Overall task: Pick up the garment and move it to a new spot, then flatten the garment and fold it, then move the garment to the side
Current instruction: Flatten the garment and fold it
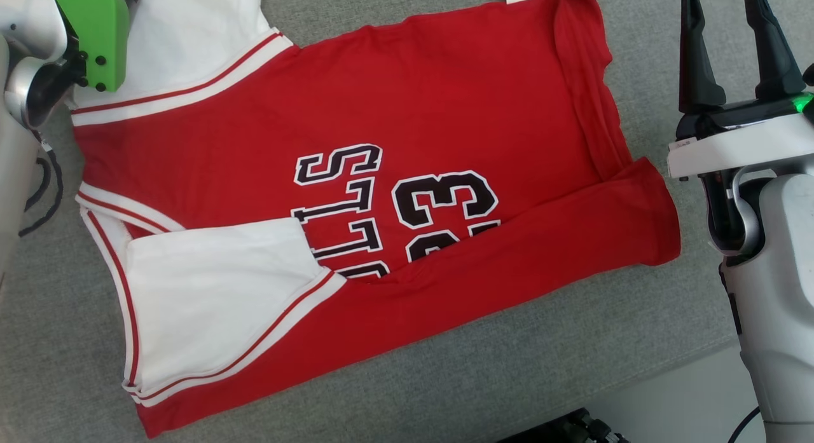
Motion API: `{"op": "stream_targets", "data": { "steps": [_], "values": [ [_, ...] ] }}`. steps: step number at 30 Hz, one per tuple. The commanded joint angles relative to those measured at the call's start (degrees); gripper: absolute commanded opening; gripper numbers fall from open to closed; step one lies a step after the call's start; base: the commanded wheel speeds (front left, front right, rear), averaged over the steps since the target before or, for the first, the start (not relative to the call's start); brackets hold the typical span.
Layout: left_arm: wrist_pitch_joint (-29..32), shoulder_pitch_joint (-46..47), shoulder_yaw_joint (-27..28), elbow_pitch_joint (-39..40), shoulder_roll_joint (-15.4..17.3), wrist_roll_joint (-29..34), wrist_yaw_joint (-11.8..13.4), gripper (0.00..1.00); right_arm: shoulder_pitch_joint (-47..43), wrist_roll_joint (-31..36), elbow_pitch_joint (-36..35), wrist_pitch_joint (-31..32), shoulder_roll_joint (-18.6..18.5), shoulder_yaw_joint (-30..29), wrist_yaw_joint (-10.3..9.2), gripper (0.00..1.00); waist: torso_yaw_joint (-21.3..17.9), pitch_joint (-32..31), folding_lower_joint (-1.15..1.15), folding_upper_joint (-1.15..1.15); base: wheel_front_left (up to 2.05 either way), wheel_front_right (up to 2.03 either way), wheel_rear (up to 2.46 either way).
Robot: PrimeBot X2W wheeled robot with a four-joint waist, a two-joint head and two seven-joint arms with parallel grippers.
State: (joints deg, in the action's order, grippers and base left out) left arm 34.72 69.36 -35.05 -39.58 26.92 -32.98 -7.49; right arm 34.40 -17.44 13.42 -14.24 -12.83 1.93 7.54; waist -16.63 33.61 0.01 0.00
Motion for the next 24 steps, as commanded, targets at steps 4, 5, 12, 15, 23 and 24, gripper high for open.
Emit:
{"op": "stream_targets", "data": {
  "steps": [4,5,12,15,23,24],
  "values": [
    [-0.31,1.84,-0.71,-2.29,0.89,-0.87,0.1,1.0,1.19,0.24,0.56,-0.43,-0.28,-0.24,-0.11,1.0,-0.99,1.31,-0.01,0.0,0.0,0.0,0.0],
    [-0.4,1.97,-0.82,-2.8,0.9,-0.94,0.1,1.0,1.26,0.22,0.62,-0.44,-0.31,-0.26,-0.11,1.0,-1.05,1.42,-0.01,0.0,0.0,0.0,0.0],
    [0.89,2.03,-2.67,-4.69,0.16,-3.61,0.09,0.65,1.58,0.44,1.25,-0.59,-0.18,-0.02,-0.11,1.0,-1.07,1.83,-0.01,0.0,0.0,0.0,0.0],
    [0.79,1.56,-3.68,-4.34,-0.13,-5.08,0.07,0.0,1.58,0.49,1.9,-0.65,-0.59,-0.3,-0.11,1.0,-0.46,1.53,-0.01,0.0,0.0,0.0,0.0],
    [-8.81,0.0,-6.65,0.41,-1.03,-8.93,0.08,0.0,3.03,-0.05,2.64,2.59,-4.41,1.07,-0.11,1.0,4.76,-2.17,-0.01,0.0,0.0,0.0,0.0],
    [-10.39,-0.47,-7.06,1.3,-1.66,-9.5,0.08,0.0,3.15,-0.08,2.78,3.26,-5.01,1.27,-0.11,1.0,5.66,-2.84,-0.01,0.0,0.0,0.0,0.0]
  ]
}}
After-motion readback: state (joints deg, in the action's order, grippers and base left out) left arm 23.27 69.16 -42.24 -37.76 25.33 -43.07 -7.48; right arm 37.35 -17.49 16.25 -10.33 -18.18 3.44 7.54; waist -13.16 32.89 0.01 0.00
